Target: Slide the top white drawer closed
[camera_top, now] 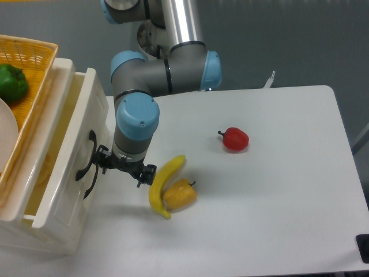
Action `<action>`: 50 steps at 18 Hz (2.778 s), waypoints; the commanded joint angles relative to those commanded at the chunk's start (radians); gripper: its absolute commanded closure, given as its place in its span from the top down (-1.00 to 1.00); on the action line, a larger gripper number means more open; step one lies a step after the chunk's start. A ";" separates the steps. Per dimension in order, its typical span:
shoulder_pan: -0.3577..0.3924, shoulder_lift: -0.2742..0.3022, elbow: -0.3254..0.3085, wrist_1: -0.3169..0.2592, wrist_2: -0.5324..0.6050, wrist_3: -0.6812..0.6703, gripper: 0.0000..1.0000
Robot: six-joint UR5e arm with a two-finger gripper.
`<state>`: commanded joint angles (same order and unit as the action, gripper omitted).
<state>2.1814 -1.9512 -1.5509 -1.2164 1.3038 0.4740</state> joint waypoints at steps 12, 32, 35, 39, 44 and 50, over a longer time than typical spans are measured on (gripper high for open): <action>-0.025 0.002 0.000 0.000 0.002 0.000 1.00; 0.113 0.025 0.034 0.000 0.002 0.185 1.00; 0.149 0.044 0.023 -0.003 0.027 0.255 1.00; 0.184 0.041 0.020 -0.003 0.147 0.317 1.00; 0.238 0.040 0.018 -0.006 0.271 0.417 1.00; 0.317 0.037 0.023 -0.005 0.298 0.636 1.00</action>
<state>2.4987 -1.9144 -1.5279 -1.2210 1.6015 1.1102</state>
